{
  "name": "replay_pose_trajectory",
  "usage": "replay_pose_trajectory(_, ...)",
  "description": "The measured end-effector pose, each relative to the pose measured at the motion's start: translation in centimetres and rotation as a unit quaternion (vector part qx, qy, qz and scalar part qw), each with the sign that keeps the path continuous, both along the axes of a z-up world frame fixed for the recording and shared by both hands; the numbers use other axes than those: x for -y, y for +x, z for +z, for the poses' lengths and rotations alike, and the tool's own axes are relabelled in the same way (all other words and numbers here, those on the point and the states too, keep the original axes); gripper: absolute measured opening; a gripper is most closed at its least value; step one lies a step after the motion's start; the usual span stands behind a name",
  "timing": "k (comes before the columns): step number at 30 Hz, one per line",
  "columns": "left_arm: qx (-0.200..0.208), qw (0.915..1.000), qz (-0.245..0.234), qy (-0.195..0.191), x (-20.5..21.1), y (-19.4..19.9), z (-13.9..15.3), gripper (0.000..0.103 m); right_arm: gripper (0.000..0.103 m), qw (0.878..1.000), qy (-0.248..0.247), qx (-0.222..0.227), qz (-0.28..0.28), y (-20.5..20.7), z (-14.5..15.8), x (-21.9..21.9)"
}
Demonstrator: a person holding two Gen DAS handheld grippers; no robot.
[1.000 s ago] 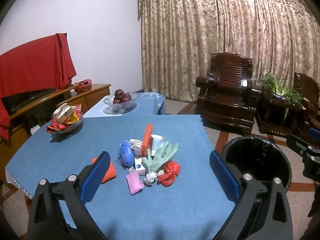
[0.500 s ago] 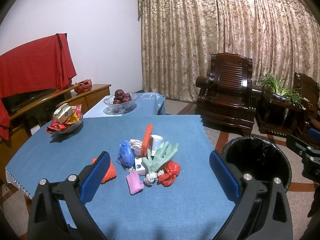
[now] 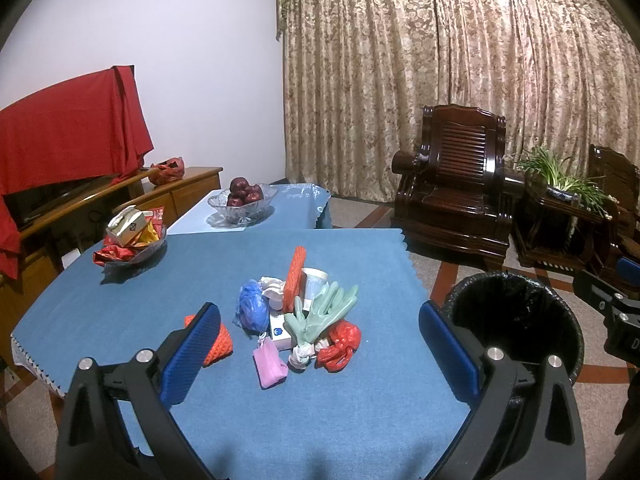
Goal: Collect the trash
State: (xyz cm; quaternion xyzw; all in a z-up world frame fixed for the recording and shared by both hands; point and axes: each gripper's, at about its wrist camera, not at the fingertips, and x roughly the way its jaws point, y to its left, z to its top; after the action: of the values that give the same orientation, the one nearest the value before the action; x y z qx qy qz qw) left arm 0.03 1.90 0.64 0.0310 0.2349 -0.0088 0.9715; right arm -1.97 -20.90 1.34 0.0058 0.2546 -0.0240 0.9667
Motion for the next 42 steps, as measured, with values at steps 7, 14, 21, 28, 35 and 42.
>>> replay_pose_trajectory(7, 0.000, 1.0000, 0.000, 0.000, -0.1, 0.0, 0.0, 0.097, 0.098, 1.000, 0.000, 0.000, 0.000, 0.0, 0.0, 0.0)
replay_pose_trajectory(14, -0.001, 1.0000, 0.000, 0.000, -0.2, 0.0, 0.0, 0.097, 0.098, 1.000, 0.000, 0.000, 0.000, 0.1, 0.1, -0.2)
replay_pose_trajectory(21, 0.000, 1.0000, 0.000, 0.000, 0.0, 0.1, -0.1, 0.097, 0.098, 1.000, 0.001, 0.000, 0.001, 0.1, 0.2, -0.5)
replay_pose_trajectory(28, -0.002, 1.0000, 0.000, -0.001, -0.1, 0.1, -0.1, 0.097, 0.098, 1.000, 0.000, -0.002, 0.002, 0.3, 0.0, 0.4)
replay_pose_trajectory(35, -0.005, 1.0000, 0.003, -0.002, 0.4, -0.4, -0.6, 0.097, 0.098, 1.000, 0.001, -0.005, 0.006, 0.2, -1.0, 0.6)
replay_pose_trajectory(42, -0.013, 0.9999, 0.007, -0.004, 0.6, 0.2, -1.1, 0.097, 0.098, 1.000, 0.001, -0.012, 0.013, 1.0, -1.1, -0.7)
